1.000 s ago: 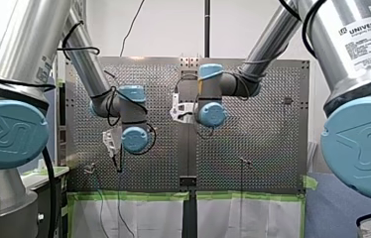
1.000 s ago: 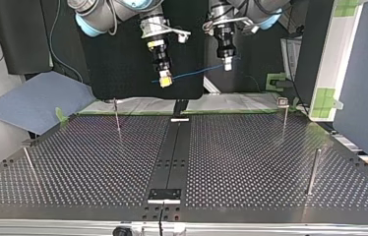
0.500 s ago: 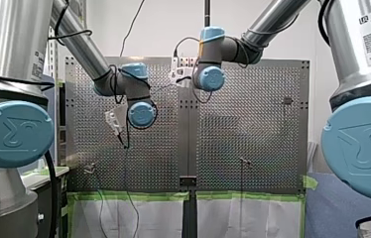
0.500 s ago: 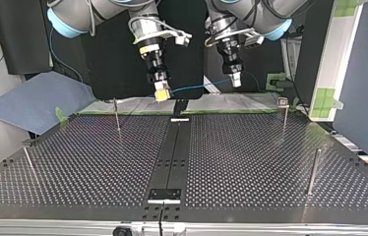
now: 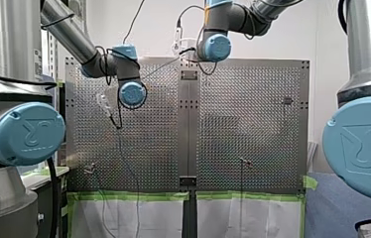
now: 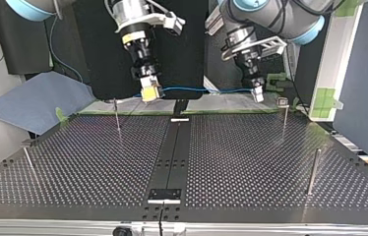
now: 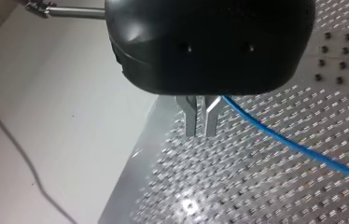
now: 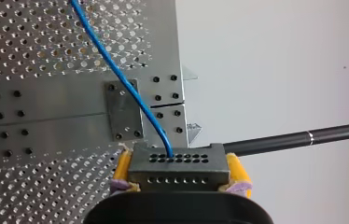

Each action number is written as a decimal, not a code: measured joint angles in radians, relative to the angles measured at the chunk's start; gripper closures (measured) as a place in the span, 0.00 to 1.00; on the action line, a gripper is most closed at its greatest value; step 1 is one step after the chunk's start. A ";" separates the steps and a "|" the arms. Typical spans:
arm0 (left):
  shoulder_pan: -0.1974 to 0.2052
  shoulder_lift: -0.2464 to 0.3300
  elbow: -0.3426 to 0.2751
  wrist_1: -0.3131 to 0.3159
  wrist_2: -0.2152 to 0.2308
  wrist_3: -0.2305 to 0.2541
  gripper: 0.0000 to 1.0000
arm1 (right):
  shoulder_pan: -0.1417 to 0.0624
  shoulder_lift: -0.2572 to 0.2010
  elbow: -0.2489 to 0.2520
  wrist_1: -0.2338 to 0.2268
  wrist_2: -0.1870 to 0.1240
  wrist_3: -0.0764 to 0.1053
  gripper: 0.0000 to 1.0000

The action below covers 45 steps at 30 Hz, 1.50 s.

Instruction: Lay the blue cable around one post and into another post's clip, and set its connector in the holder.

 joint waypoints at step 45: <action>0.230 0.200 0.240 -0.389 0.102 -0.024 1.00 | 0.024 0.128 -0.254 0.143 -0.056 -0.019 1.00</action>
